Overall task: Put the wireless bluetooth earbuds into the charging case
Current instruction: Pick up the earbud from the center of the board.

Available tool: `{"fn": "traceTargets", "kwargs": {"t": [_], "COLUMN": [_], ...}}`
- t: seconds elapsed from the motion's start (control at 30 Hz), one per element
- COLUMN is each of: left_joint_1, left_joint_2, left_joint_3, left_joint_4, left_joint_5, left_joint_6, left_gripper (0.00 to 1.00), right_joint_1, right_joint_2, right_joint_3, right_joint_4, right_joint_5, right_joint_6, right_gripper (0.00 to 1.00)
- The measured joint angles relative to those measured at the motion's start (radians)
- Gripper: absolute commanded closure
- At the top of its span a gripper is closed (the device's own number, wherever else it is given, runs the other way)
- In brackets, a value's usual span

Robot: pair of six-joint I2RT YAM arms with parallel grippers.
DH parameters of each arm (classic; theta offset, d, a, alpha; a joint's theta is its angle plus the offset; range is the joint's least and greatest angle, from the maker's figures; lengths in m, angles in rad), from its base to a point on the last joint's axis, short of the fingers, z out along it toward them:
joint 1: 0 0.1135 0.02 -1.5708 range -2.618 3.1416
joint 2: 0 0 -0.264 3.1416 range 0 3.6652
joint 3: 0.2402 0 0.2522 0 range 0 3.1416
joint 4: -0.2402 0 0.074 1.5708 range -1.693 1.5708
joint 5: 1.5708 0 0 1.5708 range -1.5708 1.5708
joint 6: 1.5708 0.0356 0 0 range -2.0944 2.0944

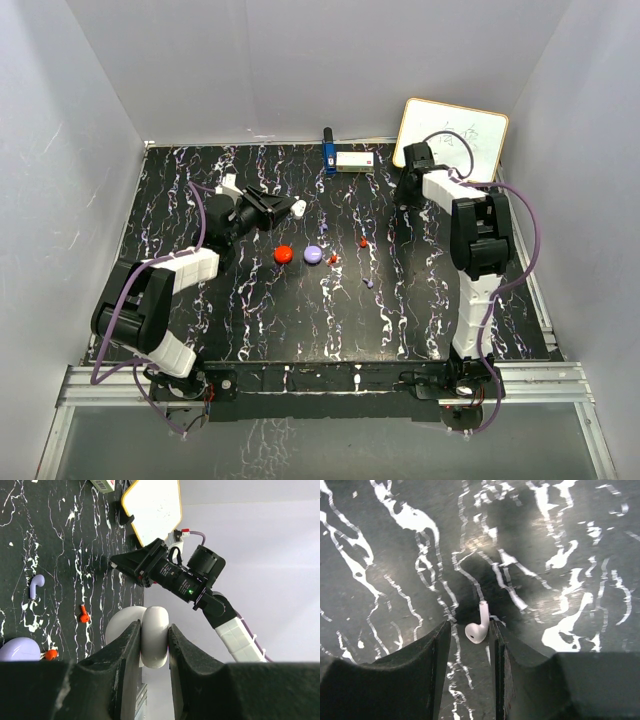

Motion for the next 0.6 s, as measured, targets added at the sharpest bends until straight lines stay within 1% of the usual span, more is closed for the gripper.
{"fn": "traceTargets", "kwargs": {"t": [0.4,0.6], "left_joint_1": [0.015,0.019], "left_joint_2": [-0.05,-0.056], "left_joint_3": [-0.014,-0.014], "left_joint_4": [-0.001,-0.002], "left_joint_5": [0.0,0.0], "left_joint_6": [0.0,0.001], "left_gripper": [1.0,1.0], "right_joint_1": [0.139,0.152], "right_joint_2": [0.043,0.037], "right_joint_3": [0.083,0.085], "right_joint_4": [-0.051,-0.078], "right_joint_5": [-0.041,-0.021], "right_joint_6": [0.032,0.004], "right_gripper": [0.65,0.63]}}
